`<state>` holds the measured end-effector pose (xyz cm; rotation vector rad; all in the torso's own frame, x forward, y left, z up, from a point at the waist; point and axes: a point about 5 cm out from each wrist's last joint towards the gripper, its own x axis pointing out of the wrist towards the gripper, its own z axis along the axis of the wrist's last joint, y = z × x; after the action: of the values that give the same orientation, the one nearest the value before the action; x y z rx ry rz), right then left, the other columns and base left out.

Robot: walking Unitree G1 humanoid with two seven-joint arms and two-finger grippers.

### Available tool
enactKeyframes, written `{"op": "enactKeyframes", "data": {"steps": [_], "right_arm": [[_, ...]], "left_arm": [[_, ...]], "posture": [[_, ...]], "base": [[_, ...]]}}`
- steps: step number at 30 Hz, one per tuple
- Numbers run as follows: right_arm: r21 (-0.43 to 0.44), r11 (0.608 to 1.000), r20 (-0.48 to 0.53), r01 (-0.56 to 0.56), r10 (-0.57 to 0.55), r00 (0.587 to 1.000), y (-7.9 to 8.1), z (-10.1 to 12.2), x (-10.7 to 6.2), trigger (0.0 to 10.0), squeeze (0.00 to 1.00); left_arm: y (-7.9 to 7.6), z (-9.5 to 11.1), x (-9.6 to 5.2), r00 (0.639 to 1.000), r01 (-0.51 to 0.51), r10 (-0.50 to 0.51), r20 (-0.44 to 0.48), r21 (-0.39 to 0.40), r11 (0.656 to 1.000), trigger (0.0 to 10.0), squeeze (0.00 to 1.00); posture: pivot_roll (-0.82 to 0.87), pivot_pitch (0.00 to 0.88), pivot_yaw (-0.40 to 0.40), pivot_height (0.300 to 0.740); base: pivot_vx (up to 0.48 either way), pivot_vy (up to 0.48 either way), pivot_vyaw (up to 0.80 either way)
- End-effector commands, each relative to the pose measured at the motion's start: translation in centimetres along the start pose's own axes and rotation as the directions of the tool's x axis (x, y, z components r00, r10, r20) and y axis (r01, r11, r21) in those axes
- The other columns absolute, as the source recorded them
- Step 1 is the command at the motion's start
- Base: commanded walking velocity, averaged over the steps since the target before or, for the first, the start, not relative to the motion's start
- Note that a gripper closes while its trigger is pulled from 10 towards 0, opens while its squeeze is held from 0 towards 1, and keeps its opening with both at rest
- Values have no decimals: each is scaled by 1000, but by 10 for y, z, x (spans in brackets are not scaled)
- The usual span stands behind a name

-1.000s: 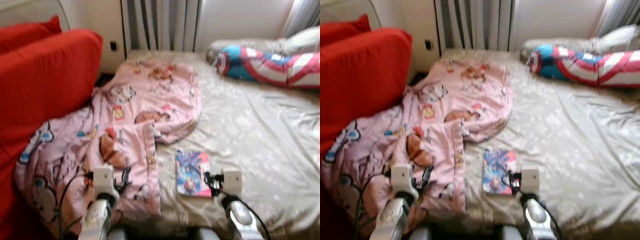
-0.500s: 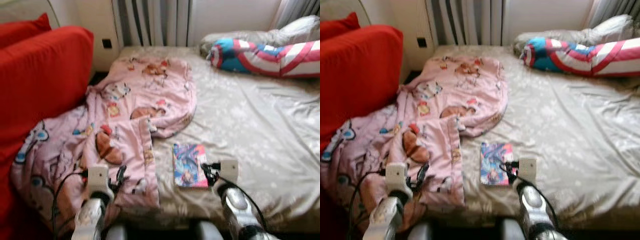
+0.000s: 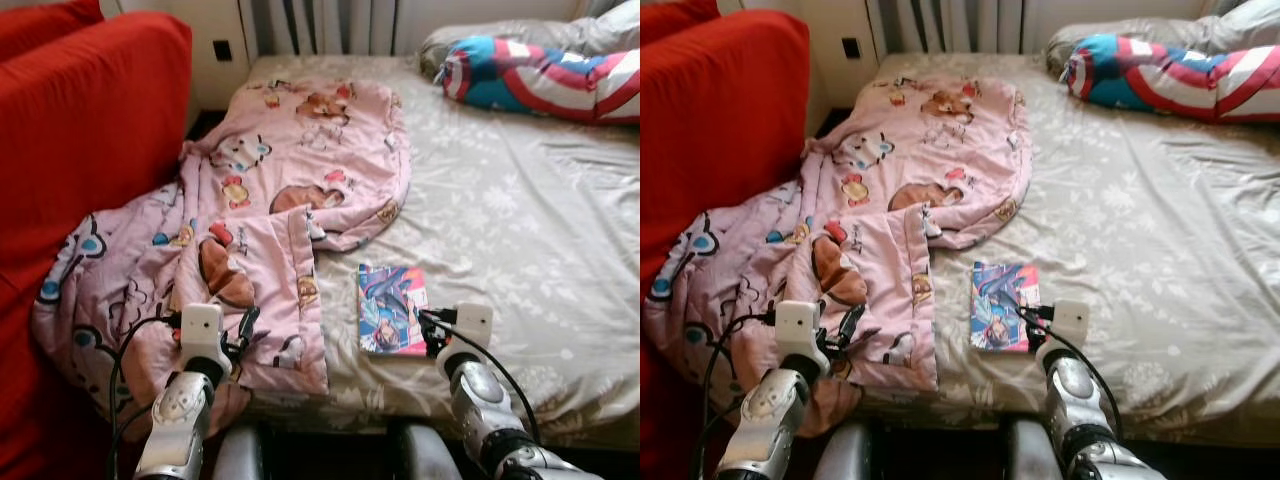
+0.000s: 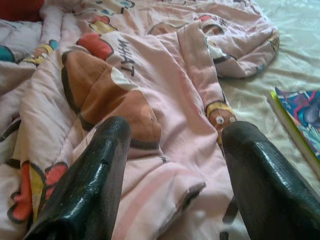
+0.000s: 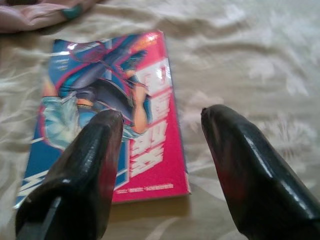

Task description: Clean up the room

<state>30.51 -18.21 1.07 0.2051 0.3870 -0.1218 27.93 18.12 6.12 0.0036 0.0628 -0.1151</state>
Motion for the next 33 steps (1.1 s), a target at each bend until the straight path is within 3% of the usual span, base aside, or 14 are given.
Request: {"op": "enactKeyframes", "data": {"steps": [1, 10, 12, 15, 16, 17, 18, 26, 33], "right_arm": [[62, 997, -30, 36, -34, 999, -6, -5, -1, 10000, 0], [154, 987, -29, 45, -41, 999, -7, -4, -1, 10000, 0], [179, 983, -12, 34, -33, 999, -7, 0, 1, 10000, 1000], [192, 981, 9, 25, -27, 1000, -7, 5, 2, 10000, 1000], [195, 980, 10, 28, -31, 999, -7, 6, 2, 10000, 839], [200, 979, 11, 33, -36, 999, -8, 7, 3, 10000, 361], [203, 978, 10, 36, -39, 999, -9, 7, 3, 10000, 0], [286, 958, 13, 13, -18, 1000, -9, 7, 3, 10000, 0], [271, 962, 50, -47, 34, 998, -3, 14, 5, 10000, 0]], "left_arm": [[3, -6, -9, 999, -3, 3, -32, -7, 1000, 10000, 0], [10, -11, -34, 997, -16, 16, -74, 5, 1000, 10000, 0], [11, -11, -40, 996, -22, 22, -81, 8, 1000, 10000, 0], [12, -11, -46, 995, -30, 31, -92, 8, 1000, 10000, 0], [12, -11, -48, 995, -33, 33, -95, 8, 999, 10000, 0], [12, -12, -50, 994, -35, 36, -102, 9, 999, 10000, 0], [12, -12, -51, 994, -36, 37, -106, 10, 999, 10000, 0], [11, -11, -59, 991, -38, 40, -128, 12, 999, 10000, 0], [8, -9, -61, 990, -40, 41, -137, 5, 999, 10000, 0]], "posture": [[20, 228, 42, 610], [62, 292, 54, 610], [70, 303, 55, 610], [77, 314, 56, 610], [78, 315, 57, 610], [78, 318, 56, 610], [78, 318, 56, 610], [85, 330, 58, 610], [89, 332, 55, 610]], "base": [[0, 0, 0], [0, 0, 0], [0, 0, 0], [0, 0, 0], [0, 0, 0], [0, 0, 0], [0, 0, 0], [0, 0, 0], [0, 0, 0]]}}
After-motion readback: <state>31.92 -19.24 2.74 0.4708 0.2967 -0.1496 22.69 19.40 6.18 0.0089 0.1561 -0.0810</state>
